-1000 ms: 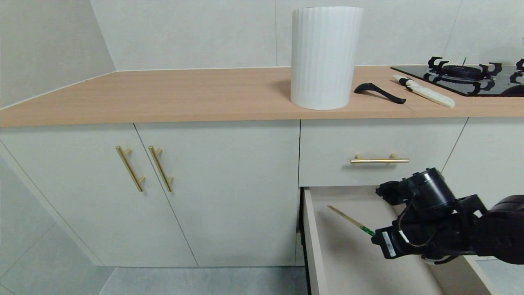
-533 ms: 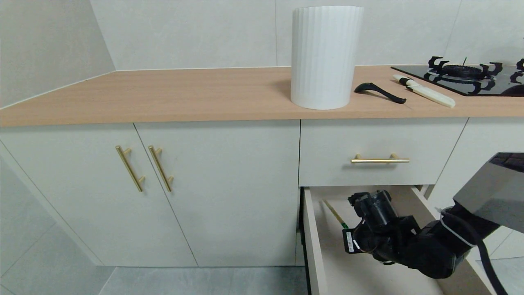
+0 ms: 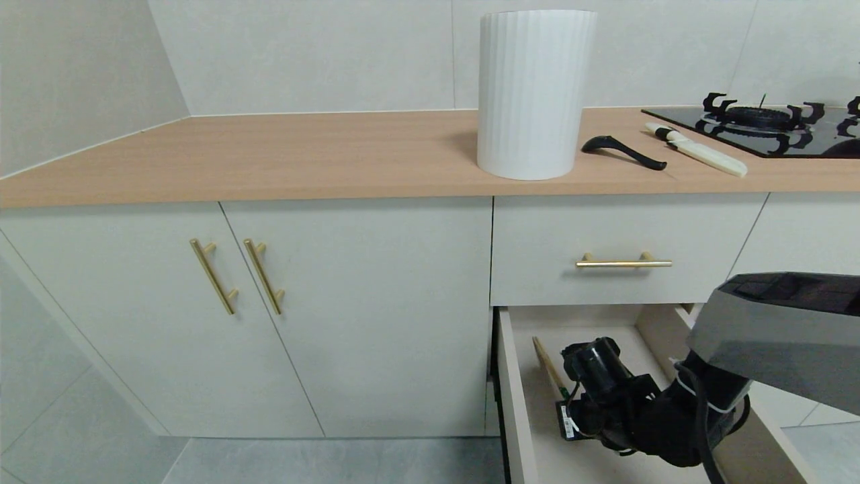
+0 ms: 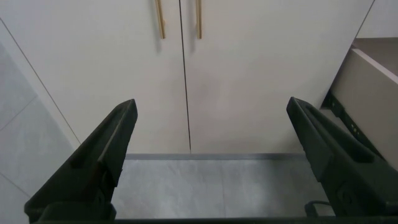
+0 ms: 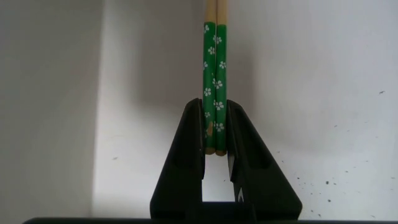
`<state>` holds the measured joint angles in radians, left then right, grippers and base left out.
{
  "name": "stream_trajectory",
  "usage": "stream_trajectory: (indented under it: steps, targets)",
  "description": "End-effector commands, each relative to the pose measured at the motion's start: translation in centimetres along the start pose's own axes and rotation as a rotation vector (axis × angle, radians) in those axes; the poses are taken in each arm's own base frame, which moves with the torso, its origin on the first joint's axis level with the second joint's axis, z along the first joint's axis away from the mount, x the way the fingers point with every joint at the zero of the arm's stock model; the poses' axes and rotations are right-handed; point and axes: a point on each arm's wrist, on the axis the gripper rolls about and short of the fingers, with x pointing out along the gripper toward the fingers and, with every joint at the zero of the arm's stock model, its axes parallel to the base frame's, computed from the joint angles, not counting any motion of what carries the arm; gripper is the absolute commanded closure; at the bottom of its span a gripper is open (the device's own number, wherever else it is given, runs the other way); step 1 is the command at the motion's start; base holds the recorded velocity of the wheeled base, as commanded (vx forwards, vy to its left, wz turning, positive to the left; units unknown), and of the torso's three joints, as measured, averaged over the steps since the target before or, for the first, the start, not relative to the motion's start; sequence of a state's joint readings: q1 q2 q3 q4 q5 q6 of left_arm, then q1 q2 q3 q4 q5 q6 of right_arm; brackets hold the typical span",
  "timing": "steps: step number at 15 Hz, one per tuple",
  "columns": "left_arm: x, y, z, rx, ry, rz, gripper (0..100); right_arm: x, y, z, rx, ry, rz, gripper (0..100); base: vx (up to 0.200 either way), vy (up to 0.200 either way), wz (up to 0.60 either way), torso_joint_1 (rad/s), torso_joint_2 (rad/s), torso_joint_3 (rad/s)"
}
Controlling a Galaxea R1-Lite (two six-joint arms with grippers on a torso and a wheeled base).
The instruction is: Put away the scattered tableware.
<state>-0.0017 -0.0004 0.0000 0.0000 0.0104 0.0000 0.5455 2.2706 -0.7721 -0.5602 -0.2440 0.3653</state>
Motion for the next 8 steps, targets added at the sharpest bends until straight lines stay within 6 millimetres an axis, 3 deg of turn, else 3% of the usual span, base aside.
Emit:
stream_trajectory:
  steps: [1, 8]
  targets:
    - [0.0, 0.0, 0.0, 0.0, 0.0, 0.0, 0, 0.93, -0.02, -0.73, -0.008, 0.027, -0.013, 100, 0.0, 0.0, 0.0, 0.0, 0.0, 0.0]
    - [0.0, 0.0, 0.0, 0.0, 0.0, 0.0, 0, 0.93, 0.01, -0.67, -0.008, 0.024, -0.012, 100, 0.0, 0.0, 0.0, 0.0, 0.0, 0.0]
